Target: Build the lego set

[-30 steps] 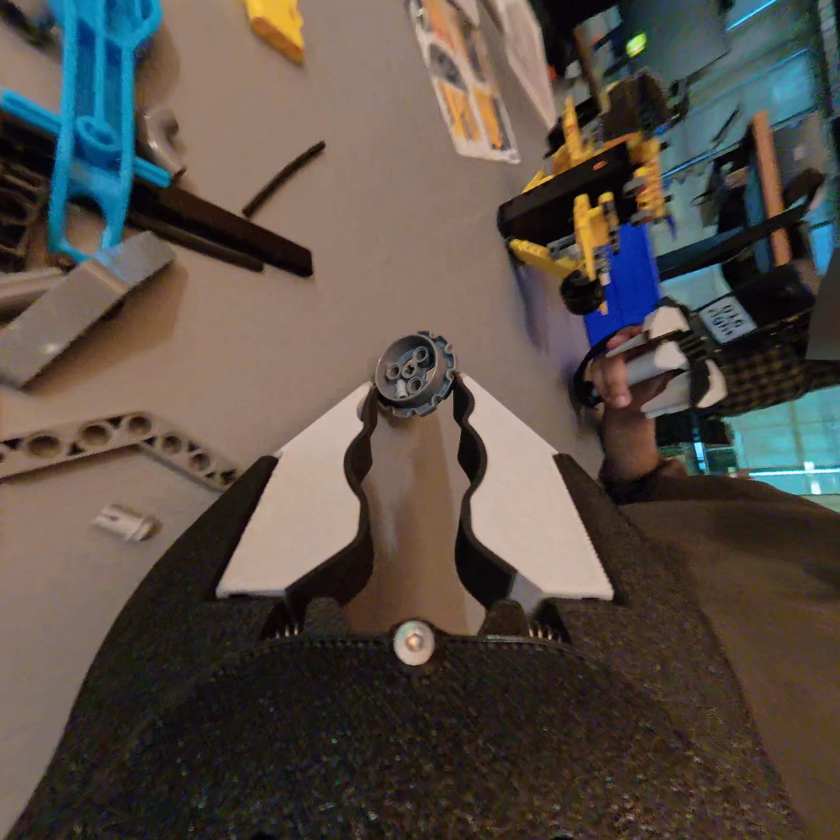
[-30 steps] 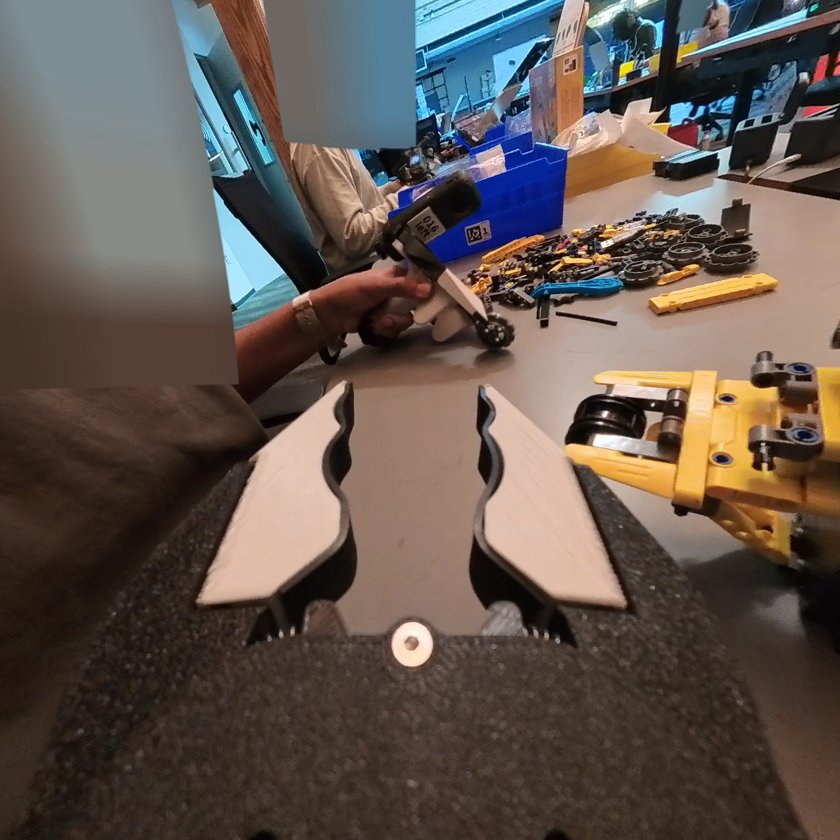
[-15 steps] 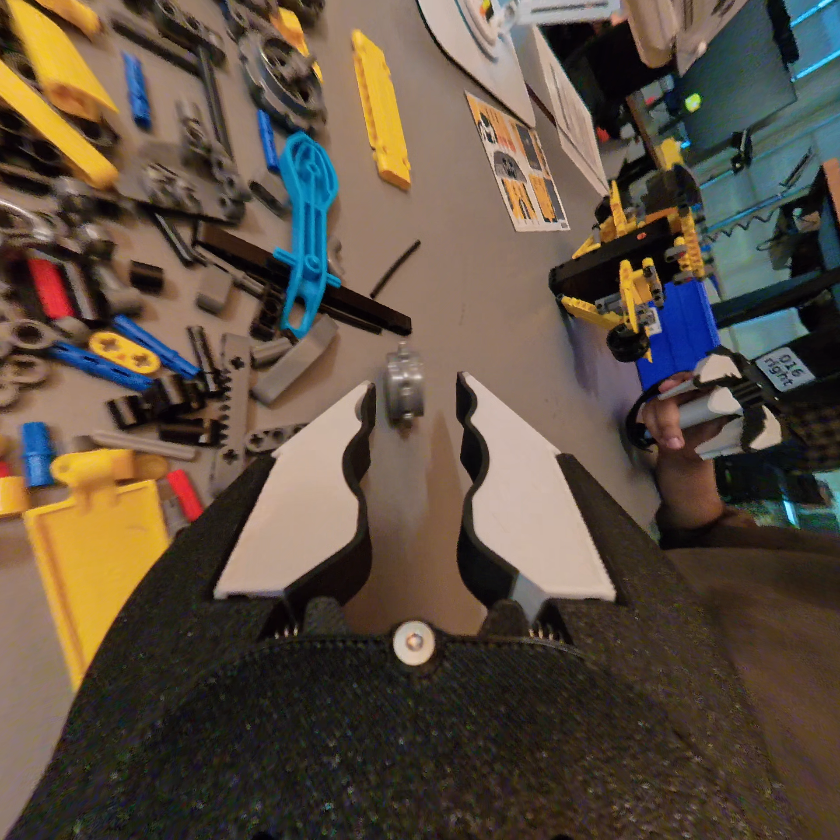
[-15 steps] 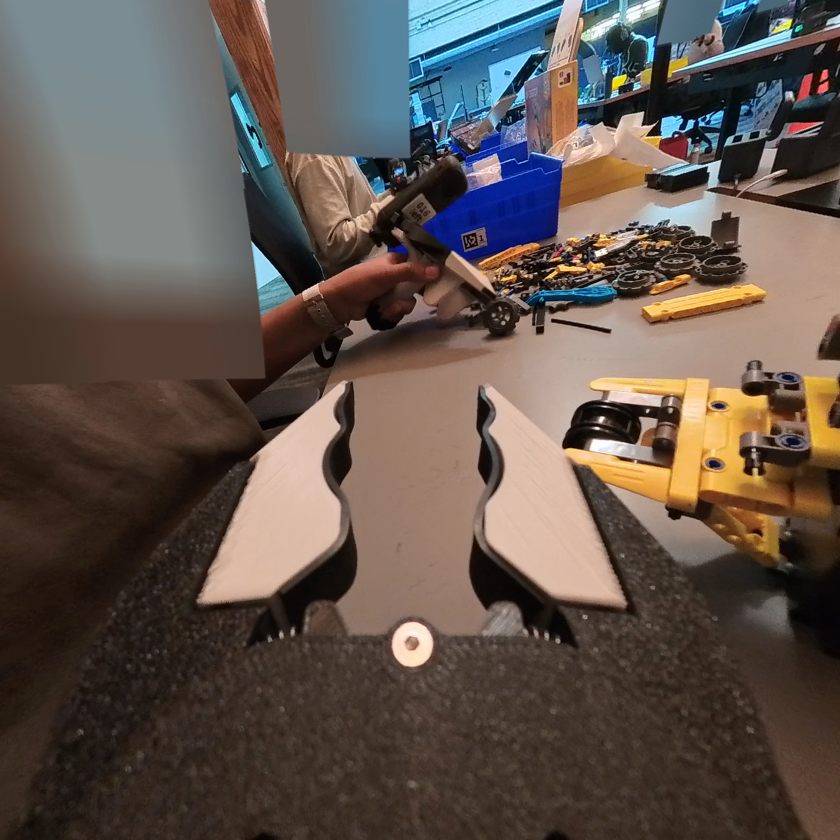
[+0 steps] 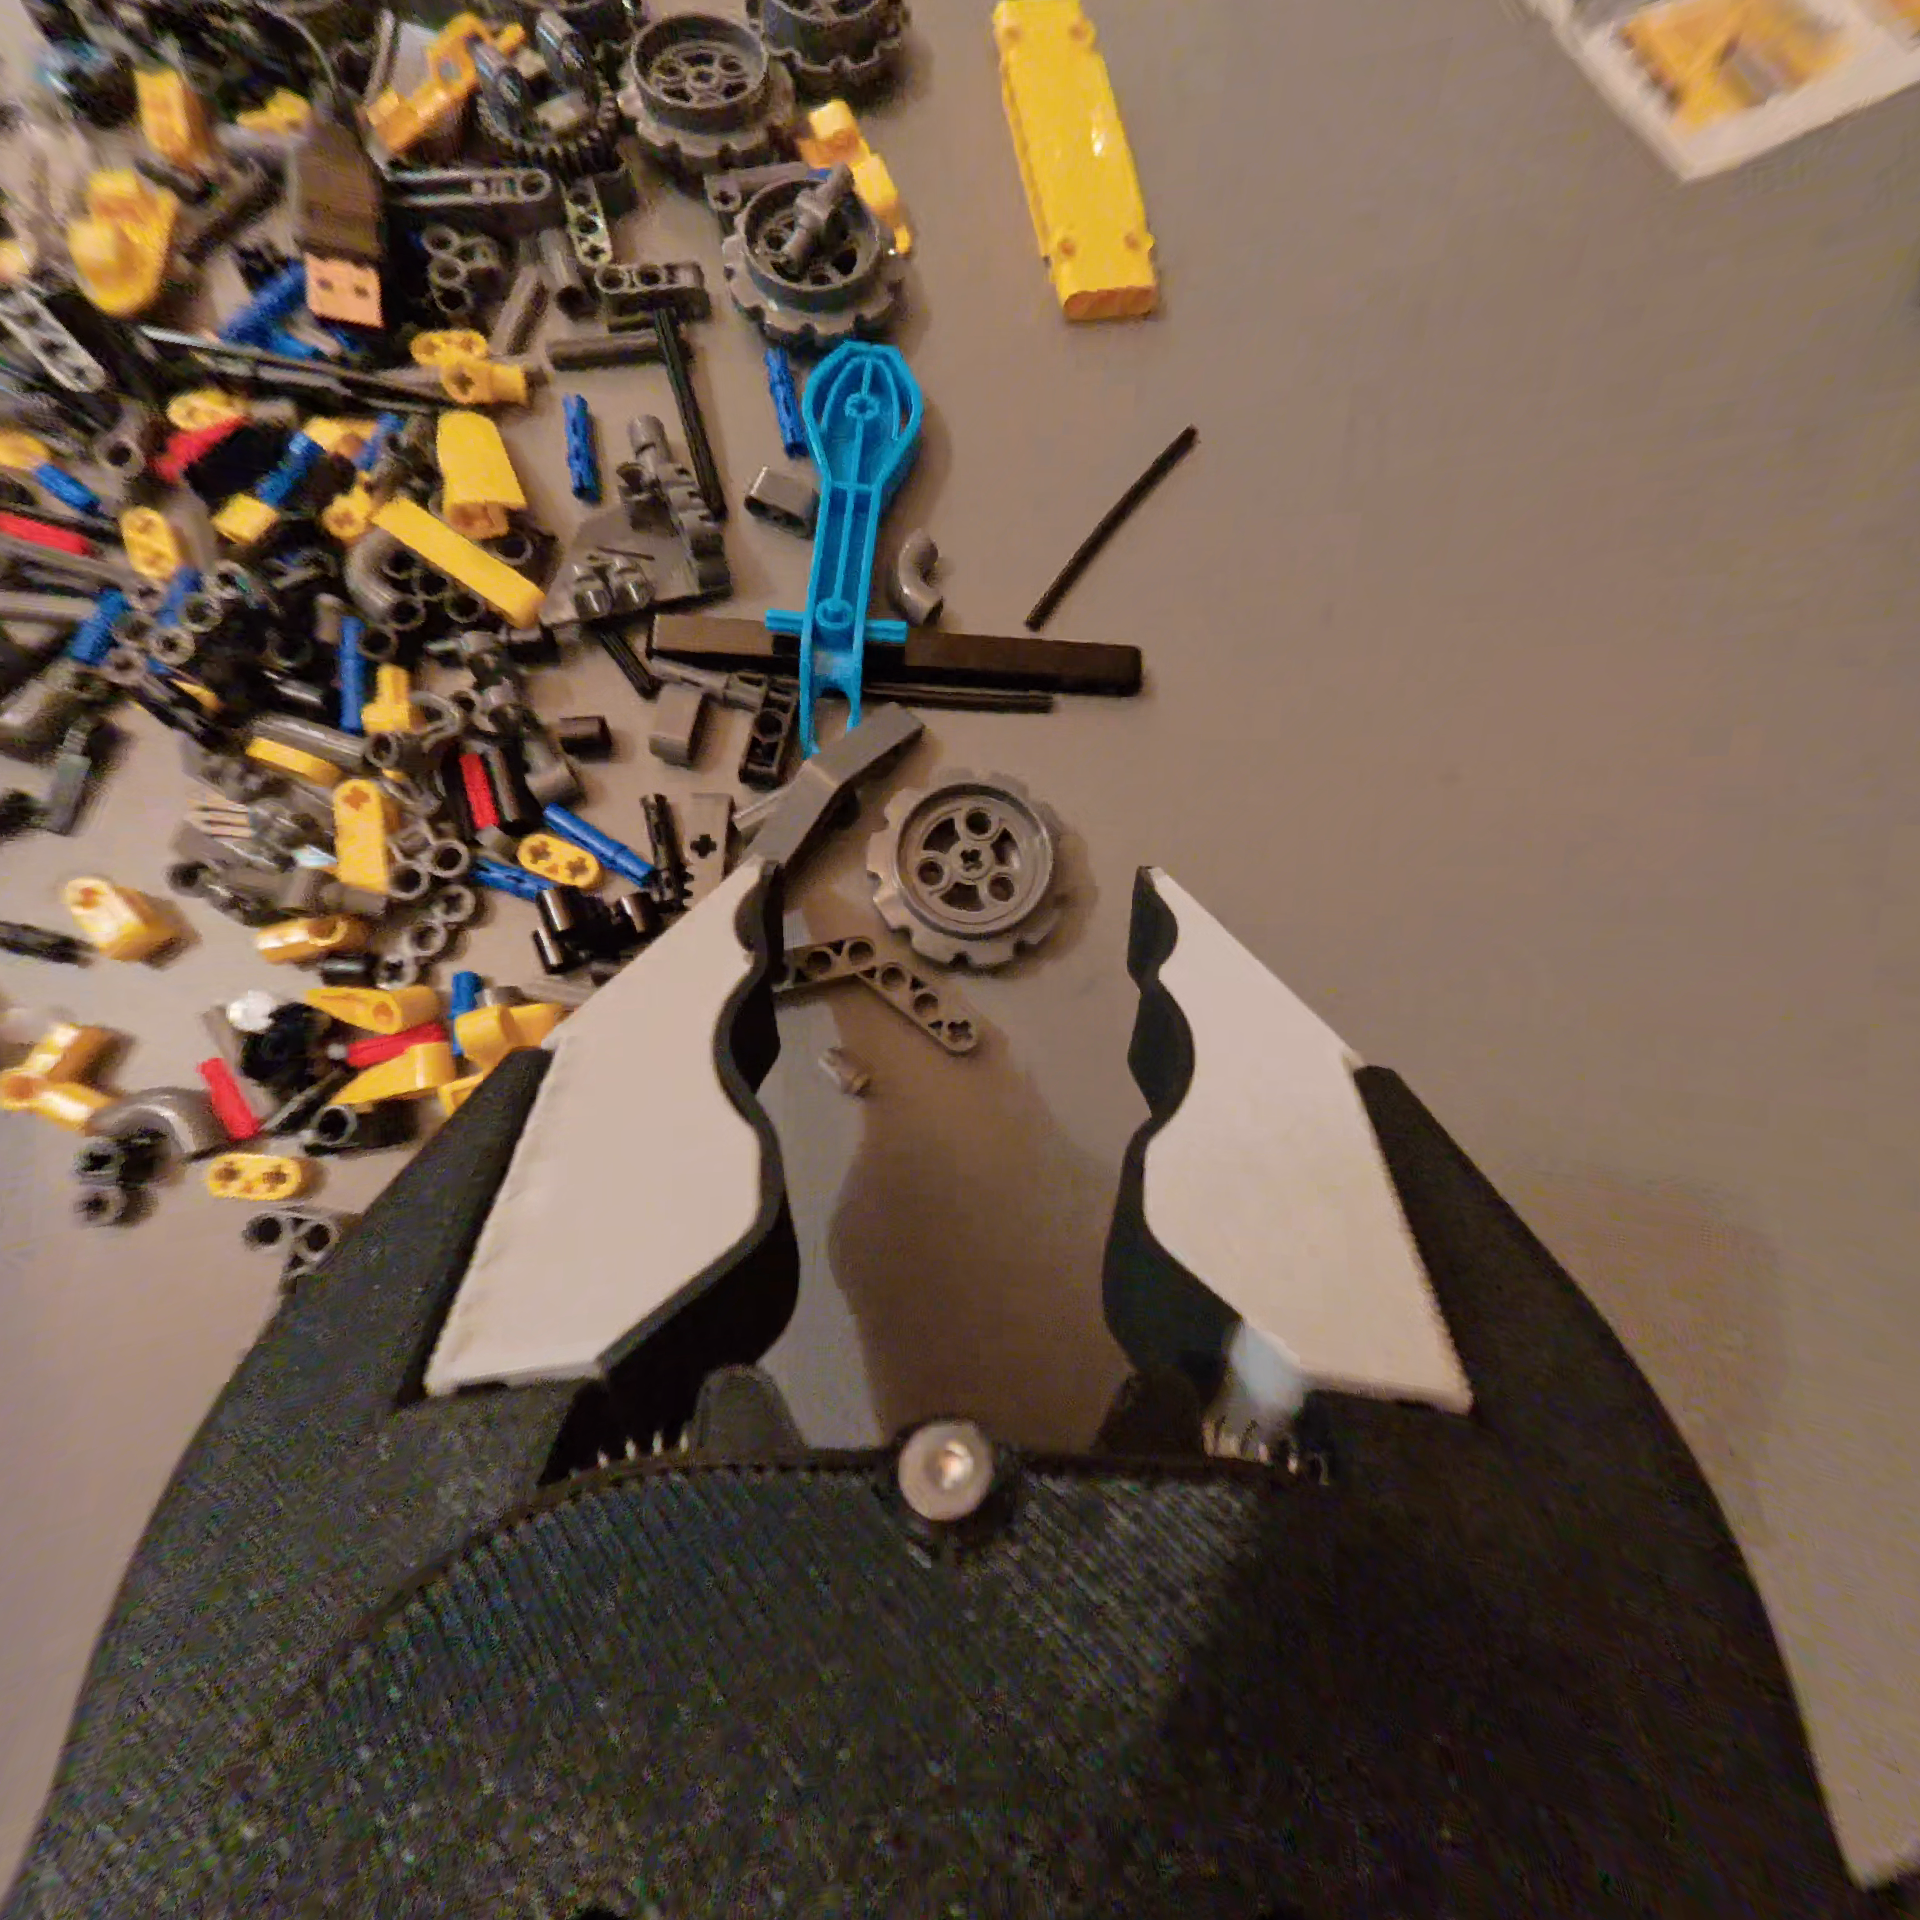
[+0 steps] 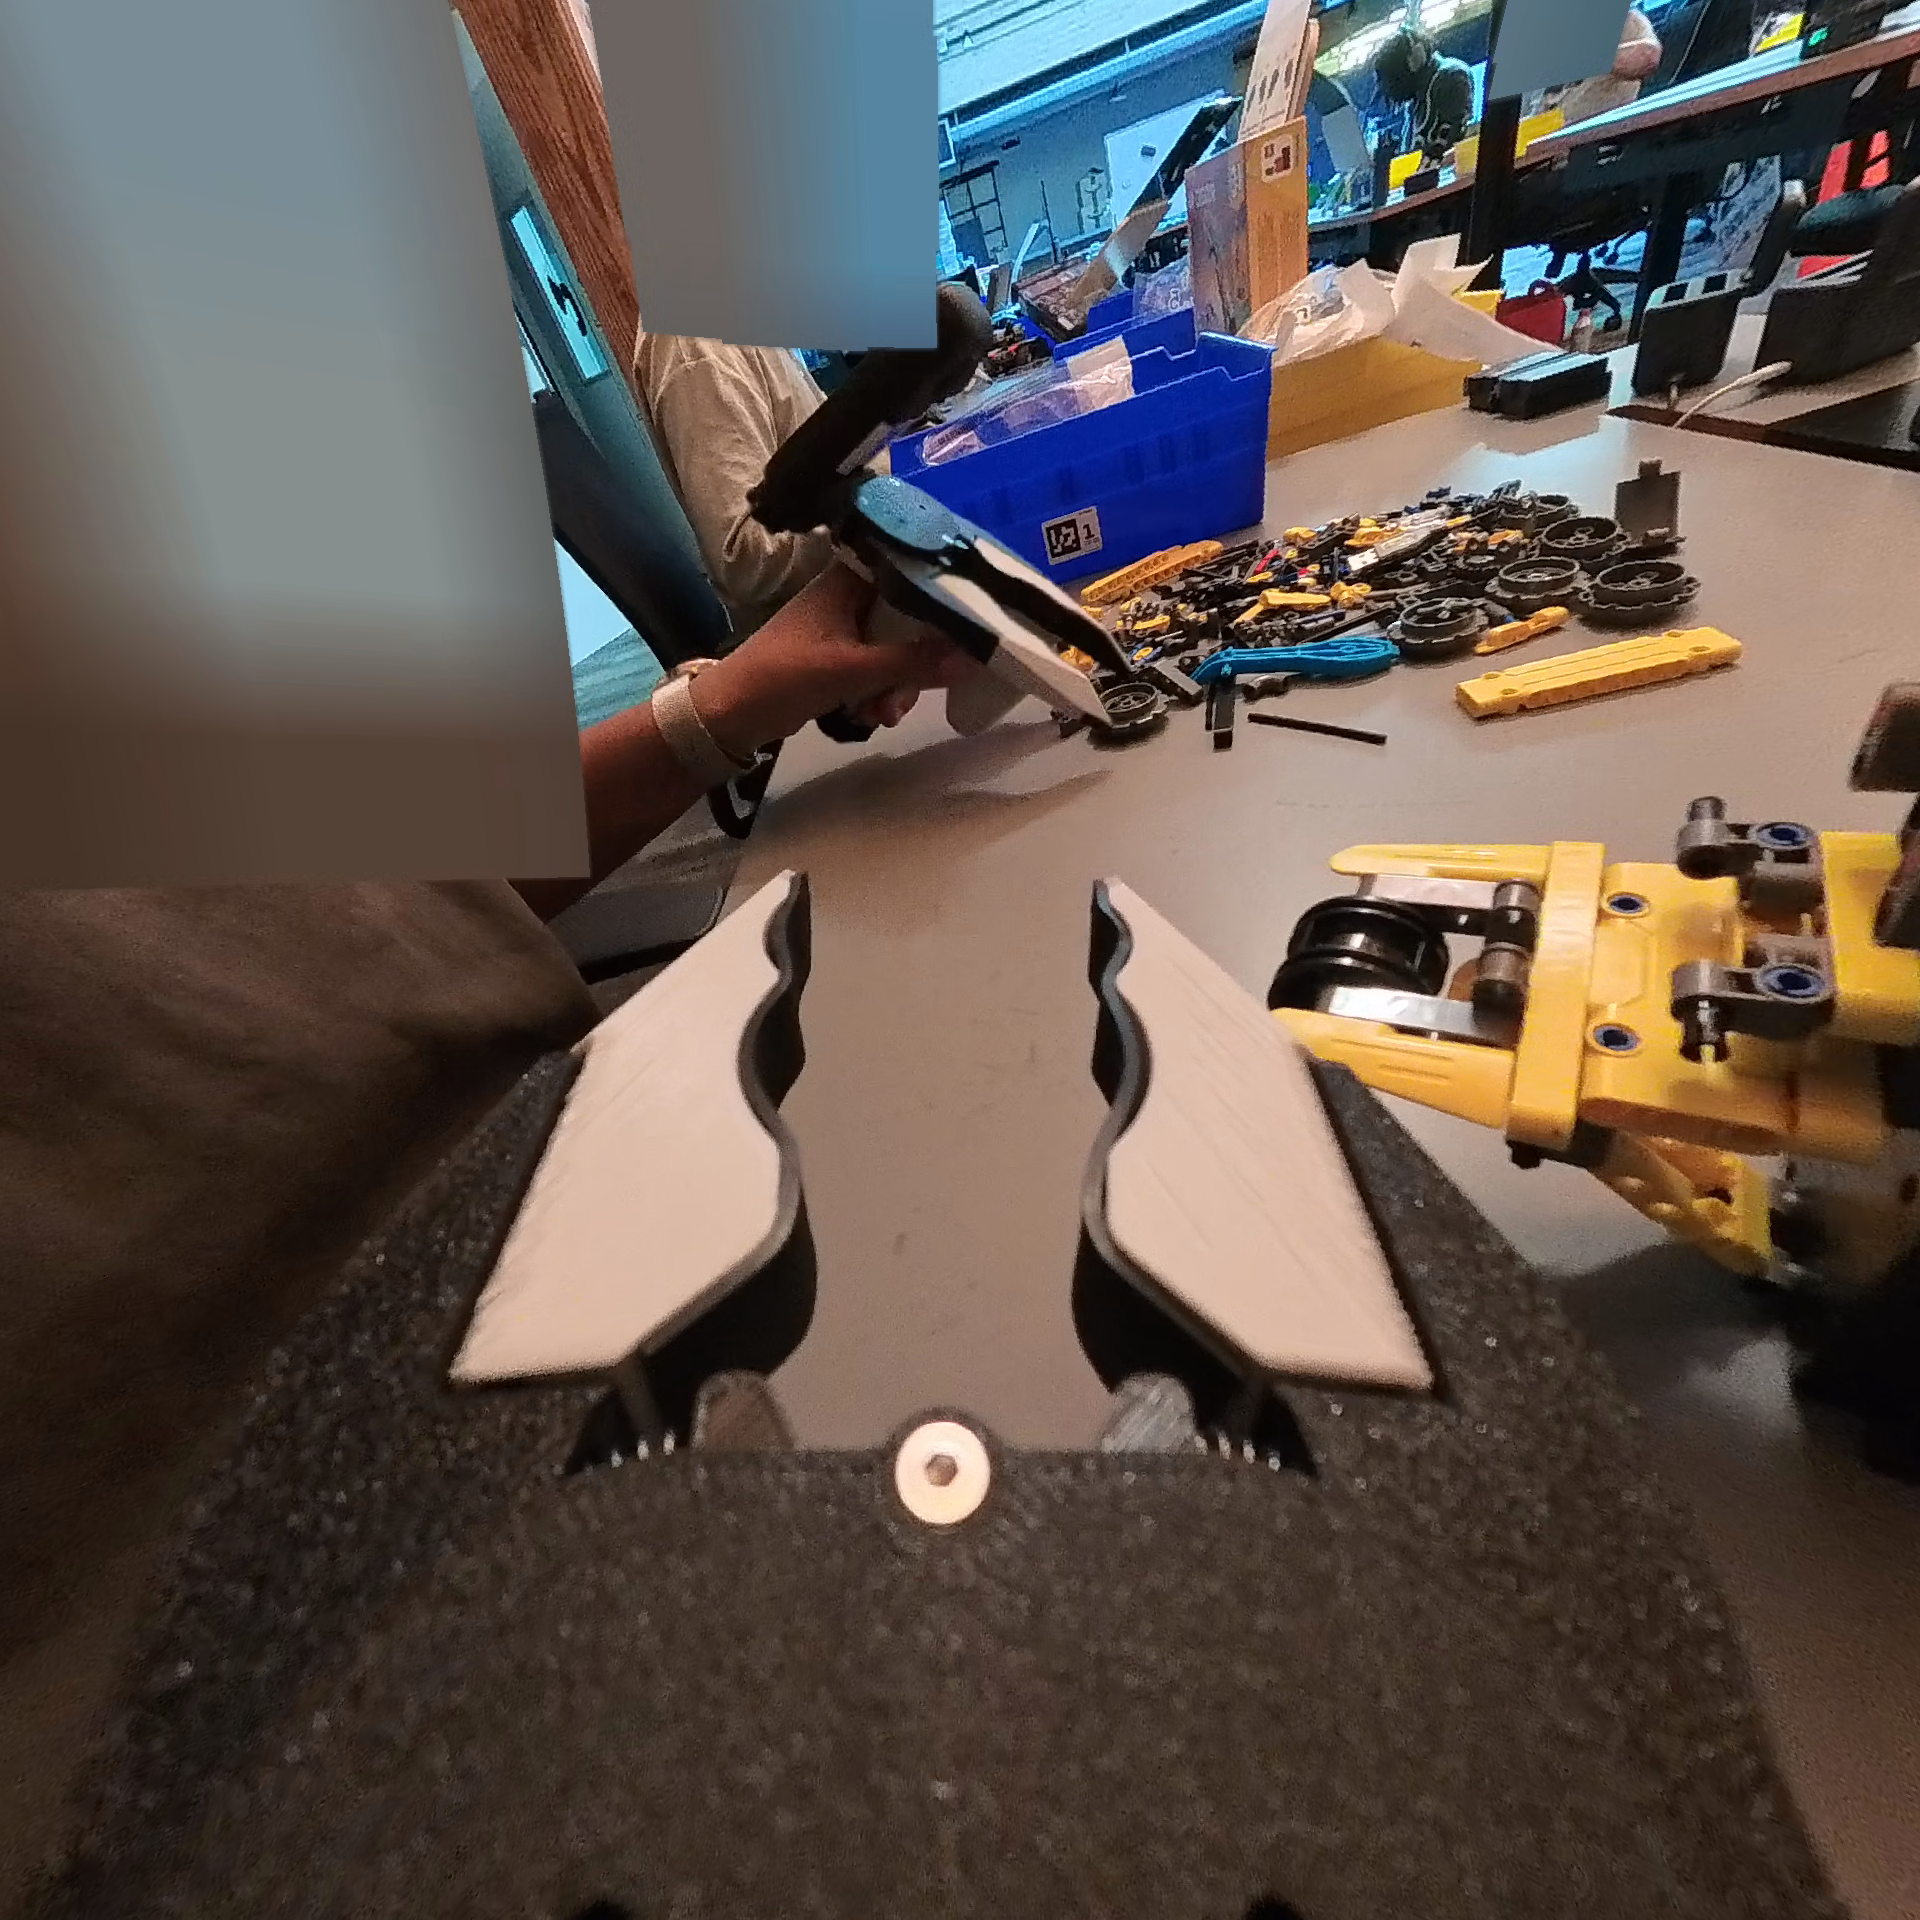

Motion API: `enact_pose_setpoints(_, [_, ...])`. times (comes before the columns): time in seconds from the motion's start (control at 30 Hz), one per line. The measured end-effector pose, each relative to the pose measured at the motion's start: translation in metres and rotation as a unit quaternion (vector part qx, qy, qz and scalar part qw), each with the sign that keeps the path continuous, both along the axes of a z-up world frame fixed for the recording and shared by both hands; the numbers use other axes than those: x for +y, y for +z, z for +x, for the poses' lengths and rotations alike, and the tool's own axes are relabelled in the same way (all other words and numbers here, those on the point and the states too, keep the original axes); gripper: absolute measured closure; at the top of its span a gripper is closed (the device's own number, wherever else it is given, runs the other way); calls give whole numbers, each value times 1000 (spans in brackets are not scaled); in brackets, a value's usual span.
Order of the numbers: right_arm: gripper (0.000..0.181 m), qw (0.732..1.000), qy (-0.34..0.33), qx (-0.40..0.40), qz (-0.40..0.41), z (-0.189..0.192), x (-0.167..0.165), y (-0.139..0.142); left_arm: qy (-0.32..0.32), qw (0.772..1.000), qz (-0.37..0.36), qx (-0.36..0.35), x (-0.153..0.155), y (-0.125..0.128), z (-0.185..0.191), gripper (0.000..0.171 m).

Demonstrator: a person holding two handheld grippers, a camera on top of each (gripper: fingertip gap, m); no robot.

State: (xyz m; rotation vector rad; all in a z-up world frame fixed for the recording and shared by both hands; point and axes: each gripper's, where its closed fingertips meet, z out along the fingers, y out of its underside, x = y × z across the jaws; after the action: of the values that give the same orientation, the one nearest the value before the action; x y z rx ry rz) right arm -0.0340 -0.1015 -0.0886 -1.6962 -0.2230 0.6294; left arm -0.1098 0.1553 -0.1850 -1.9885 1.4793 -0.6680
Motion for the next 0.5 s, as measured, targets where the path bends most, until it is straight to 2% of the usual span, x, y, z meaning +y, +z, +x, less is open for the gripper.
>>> enact_pose_setpoints(0.1, [128, 1000, 1, -2, 0, -1, 0, 0, 1, 998, 50, 26, 5, -4, 1, 118])
enact_pose_setpoints(0.23, [128, 1000, -1, -5, 4, -1, -1, 2, -10, 998, 57, 35, 4, -4, 2, 136])
enact_pose_setpoints(0.37, [128, 1000, -1, -5, 8, -1, -2, 4, -12, 998, 46, 42, 1, -8, 0, 128])
enact_pose_setpoints(0.5, [128, 1000, 1, -7, 7, -2, -2, 3, -12, 999, 43, 27, 0, -4, 2, 136])
